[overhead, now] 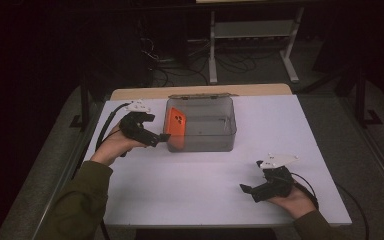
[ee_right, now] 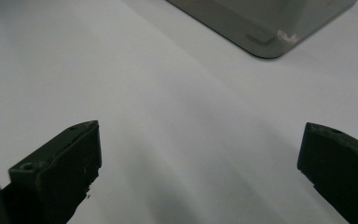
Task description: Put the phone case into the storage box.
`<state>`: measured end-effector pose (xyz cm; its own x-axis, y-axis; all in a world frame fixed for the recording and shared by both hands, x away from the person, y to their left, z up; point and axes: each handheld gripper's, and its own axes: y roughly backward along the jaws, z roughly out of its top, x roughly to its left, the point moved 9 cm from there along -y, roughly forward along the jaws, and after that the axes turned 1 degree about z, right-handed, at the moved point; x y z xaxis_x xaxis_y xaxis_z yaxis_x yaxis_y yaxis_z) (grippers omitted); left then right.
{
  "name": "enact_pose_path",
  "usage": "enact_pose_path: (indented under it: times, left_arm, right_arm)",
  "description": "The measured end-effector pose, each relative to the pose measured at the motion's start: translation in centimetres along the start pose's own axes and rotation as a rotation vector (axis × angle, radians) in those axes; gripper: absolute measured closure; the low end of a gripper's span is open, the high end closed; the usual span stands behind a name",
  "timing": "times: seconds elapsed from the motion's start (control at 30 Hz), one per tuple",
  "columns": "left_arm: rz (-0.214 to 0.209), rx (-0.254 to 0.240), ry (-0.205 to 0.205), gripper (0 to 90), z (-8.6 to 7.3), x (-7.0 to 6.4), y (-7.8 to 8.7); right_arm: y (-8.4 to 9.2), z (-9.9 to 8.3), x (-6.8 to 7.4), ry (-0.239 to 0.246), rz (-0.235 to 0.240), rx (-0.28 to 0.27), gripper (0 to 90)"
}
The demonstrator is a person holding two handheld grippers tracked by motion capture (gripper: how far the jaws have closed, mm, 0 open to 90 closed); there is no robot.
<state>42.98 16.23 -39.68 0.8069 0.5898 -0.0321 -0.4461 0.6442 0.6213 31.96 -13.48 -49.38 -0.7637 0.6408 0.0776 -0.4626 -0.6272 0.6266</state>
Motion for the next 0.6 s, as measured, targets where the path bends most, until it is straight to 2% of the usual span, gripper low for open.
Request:
enact_pose_path:
  times: [0.6]
  left_arm:
    - [0.005,-0.006,-0.032,0.0,-4.2,-2.1,0.2]
  right_arm:
    - [0.0,0.0,0.1,0.003,-0.001,0.004,0.0]
